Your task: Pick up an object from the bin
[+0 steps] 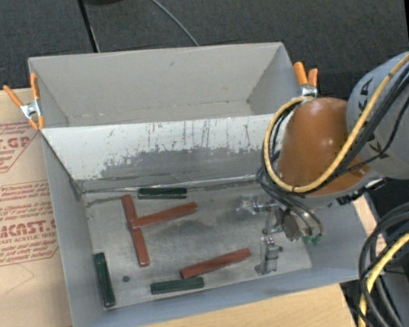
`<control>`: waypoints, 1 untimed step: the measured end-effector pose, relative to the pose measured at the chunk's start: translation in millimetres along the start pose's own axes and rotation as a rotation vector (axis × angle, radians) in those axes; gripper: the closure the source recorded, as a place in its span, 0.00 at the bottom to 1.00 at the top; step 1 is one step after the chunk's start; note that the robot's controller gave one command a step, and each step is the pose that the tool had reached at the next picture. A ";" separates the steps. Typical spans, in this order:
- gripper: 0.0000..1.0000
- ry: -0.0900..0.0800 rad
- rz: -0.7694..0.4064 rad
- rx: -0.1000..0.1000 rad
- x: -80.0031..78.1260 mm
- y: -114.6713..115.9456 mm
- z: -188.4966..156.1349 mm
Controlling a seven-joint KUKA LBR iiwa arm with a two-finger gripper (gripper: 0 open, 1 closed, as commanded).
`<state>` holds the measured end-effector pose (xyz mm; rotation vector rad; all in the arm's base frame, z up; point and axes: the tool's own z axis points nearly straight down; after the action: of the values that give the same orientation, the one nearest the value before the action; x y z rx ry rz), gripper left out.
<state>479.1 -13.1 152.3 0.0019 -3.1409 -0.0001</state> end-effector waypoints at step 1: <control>1.00 0.002 -0.117 -0.001 -4.8 29.9 82.7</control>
Offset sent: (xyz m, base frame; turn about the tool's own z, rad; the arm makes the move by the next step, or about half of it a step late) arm 0.0000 0.0000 0.0000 0.0000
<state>483.7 16.8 69.5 0.1858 -3.1338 -0.0015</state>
